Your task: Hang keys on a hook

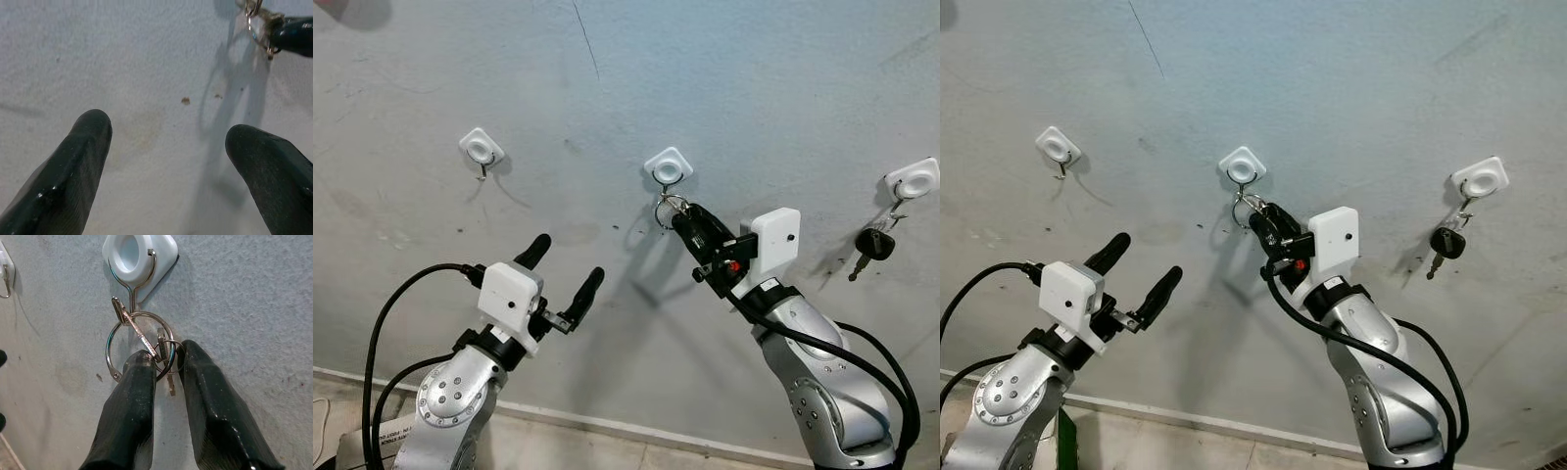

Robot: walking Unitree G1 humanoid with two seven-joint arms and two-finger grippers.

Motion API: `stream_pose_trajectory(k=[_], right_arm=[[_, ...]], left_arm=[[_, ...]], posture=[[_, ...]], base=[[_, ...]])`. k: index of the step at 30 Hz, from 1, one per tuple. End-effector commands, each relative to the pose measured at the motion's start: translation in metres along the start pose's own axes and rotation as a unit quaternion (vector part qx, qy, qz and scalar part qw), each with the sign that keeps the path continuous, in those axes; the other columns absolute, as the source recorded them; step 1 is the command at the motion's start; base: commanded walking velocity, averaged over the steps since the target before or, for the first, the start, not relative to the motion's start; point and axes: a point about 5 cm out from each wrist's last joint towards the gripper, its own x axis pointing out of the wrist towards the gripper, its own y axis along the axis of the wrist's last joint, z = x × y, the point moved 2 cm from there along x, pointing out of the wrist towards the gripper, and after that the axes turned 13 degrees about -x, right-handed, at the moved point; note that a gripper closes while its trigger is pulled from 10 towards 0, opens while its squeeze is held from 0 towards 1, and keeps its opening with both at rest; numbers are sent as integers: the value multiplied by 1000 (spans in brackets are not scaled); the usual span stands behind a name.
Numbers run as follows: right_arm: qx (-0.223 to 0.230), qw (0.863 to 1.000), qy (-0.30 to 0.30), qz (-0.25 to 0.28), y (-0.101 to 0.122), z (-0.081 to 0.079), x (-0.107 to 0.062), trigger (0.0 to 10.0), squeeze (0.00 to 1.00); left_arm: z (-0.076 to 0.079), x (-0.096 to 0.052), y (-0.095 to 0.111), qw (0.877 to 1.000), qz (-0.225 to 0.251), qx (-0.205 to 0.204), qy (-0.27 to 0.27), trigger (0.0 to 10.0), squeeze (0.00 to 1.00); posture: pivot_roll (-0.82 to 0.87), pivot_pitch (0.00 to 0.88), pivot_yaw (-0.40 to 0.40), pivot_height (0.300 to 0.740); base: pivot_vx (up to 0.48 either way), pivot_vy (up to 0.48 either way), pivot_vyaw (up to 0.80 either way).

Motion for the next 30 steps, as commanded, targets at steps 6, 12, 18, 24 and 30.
stream_pose_trajectory(k=[6, 12, 18, 24, 30], right_arm=[[0, 999, -11, -36, -15, 1, -3, 10000, 0], [-4, 999, -14, -36, -15, 1, -2, 10000, 0], [-2, 999, -16, -34, -15, 1, 0, 10000, 937], [4, 999, -16, -32, -14, 0, 2, 10000, 1000], [6, 999, -12, -29, -14, -2, 2, 10000, 1000]], left_arm=[[4, 6, -3, 1000, -2, -8, -19, 10000, 0], [10, 7, -9, 998, -20, -51, -41, 10000, 0], [13, 9, -10, 996, -23, -60, -58, 10000, 0], [14, 10, -10, 996, -23, -59, -63, 10000, 0], [12, 8, -11, 996, -26, -57, -56, 10000, 0]], posture=[[66, 0, 54, 740], [65, 0, 52, 740], [63, 0, 52, 740], [61, 0, 53, 740], [64, 0, 50, 740]], base=[[0, 0, 0], [0, 0, 0], [0, 0, 0], [0, 0, 0], [0, 0, 0]])
